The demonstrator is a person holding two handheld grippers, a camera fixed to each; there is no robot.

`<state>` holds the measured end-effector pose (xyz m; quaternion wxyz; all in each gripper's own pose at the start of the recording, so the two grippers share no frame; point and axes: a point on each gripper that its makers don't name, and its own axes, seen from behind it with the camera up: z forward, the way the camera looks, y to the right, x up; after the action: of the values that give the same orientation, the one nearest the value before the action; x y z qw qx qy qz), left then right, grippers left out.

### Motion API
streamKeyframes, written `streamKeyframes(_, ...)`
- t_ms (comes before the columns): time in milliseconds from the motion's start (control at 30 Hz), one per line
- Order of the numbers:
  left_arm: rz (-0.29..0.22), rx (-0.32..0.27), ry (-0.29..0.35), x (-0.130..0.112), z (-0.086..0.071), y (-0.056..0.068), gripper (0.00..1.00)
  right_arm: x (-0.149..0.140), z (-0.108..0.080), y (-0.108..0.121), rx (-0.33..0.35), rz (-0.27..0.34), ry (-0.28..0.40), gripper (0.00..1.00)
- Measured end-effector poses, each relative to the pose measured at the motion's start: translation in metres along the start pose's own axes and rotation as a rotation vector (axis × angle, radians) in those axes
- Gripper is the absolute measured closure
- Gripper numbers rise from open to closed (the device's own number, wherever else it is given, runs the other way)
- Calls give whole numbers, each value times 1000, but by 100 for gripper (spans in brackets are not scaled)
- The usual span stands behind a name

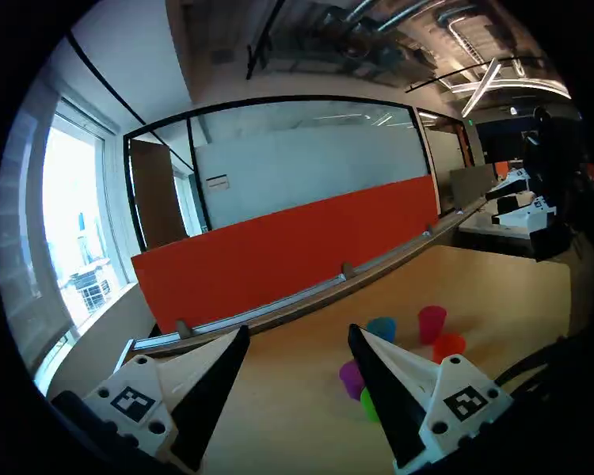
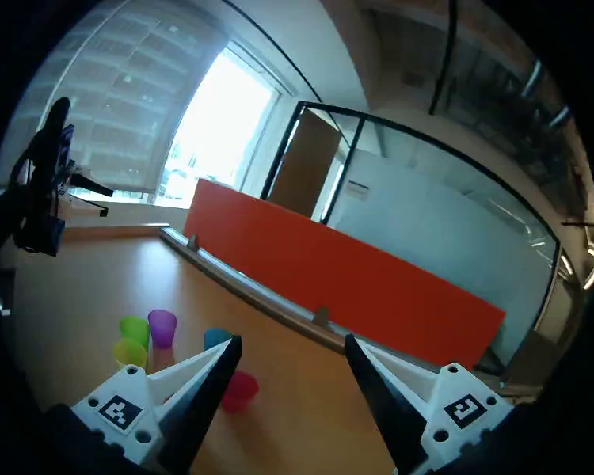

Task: Pour water

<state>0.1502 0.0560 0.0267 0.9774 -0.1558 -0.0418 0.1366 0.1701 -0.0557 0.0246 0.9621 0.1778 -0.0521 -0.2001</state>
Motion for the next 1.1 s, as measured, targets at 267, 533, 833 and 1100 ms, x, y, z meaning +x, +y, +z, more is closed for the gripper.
streamKeyframes(267,76,-73,1,6,6,17,8,3,5,-5,57,-35,-8,0)
streamKeyframes(533,91,-134,-21,2,14,31,8,7,8,-14,115,-44,-18,0)
streamKeyframes(833,73,-201,-53,-6,23,41,8,2,15,-20,174,-27,-73,0)
streamKeyframes(1100,84,-288,-108,-24,30,58,8,0,24,-28,232,-1,-119,0)
